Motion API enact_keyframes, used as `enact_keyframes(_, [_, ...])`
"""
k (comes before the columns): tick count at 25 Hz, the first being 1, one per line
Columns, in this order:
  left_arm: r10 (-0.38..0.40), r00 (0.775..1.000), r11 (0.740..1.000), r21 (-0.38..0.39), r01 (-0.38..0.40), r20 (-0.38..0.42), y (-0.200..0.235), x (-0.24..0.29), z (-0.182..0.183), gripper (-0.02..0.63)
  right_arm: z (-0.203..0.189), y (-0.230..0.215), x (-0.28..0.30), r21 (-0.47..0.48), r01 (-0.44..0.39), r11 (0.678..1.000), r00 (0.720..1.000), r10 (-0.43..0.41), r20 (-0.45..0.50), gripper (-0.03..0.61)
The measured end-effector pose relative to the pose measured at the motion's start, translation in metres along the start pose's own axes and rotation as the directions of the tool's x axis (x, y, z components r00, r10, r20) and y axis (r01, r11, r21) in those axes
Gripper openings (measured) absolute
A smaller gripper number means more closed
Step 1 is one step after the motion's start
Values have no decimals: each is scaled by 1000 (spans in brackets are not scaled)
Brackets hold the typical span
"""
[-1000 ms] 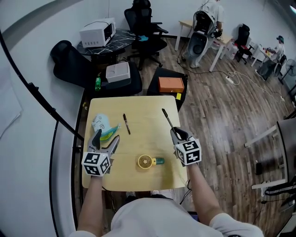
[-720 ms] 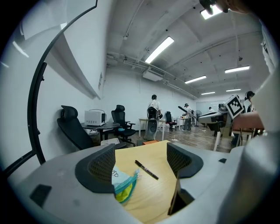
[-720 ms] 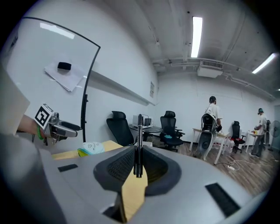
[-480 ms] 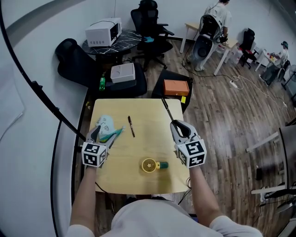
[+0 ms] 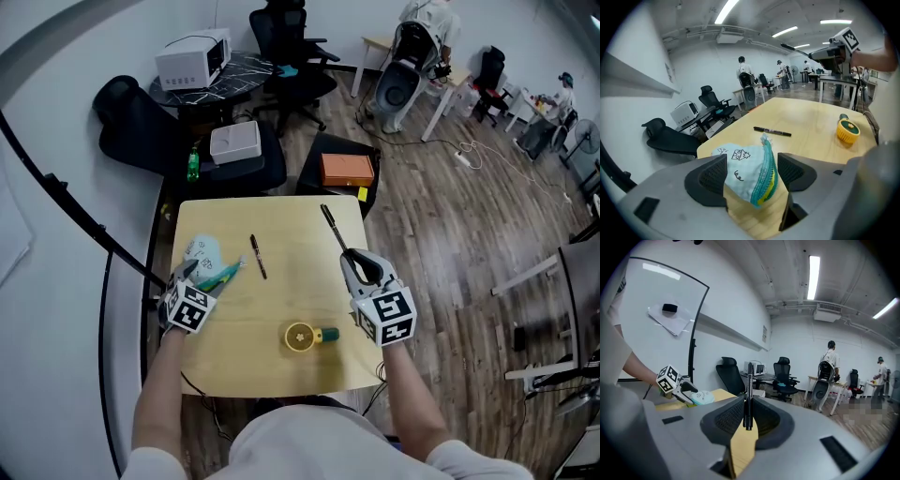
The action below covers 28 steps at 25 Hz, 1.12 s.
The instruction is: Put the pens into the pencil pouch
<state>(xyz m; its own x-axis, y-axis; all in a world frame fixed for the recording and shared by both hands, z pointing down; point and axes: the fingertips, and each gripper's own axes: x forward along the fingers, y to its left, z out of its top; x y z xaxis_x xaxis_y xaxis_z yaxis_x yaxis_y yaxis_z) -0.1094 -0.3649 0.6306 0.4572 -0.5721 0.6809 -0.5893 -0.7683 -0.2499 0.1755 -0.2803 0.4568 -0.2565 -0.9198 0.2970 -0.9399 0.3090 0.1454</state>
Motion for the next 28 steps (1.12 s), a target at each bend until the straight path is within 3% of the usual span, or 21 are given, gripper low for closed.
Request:
enact_keyframes(2, [1, 999, 999, 49, 0, -32, 1, 6, -6, 313, -2, -1, -2, 0, 10, 1000, 1000, -10, -8, 58])
enact_keyframes(4, [7, 999, 997, 82, -3, -50, 1, 10, -10, 241, -4, -3, -4, 1, 20, 1000, 1000, -20, -13, 58])
enact_keyframes(7, [11, 999, 997, 78, -7, -51, 2, 10, -11, 148, -4, -4, -7, -2, 27, 1000, 999, -27, -17, 58])
enact_keyframes(10, [6, 999, 1000, 31, -5, -48, 5, 7, -9, 59, -5, 1, -6, -1, 22, 1000, 1000, -22, -18, 58])
enact_keyframes(17, [74, 996, 985, -160, -67, 41, 25, -24, 16, 34, -5, 25, 2, -1, -43, 999, 999, 43, -16, 58])
enact_keyframes(20, [99, 992, 958, -278, -74, 78, 29, -43, 29, 32, -5, 44, 8, -6, -91, 996, 996, 90, -23, 58])
enact_keyframes(24, [106, 984, 880, -474, -26, 142, 26, -60, 38, 31, -5, 73, 15, -20, -169, 985, 985, 168, -40, 58])
enact_keyframes(28, [117, 976, 833, -553, 2, 181, 18, -70, 45, 31, -9, 102, 21, -41, -254, 966, 965, 251, -78, 58])
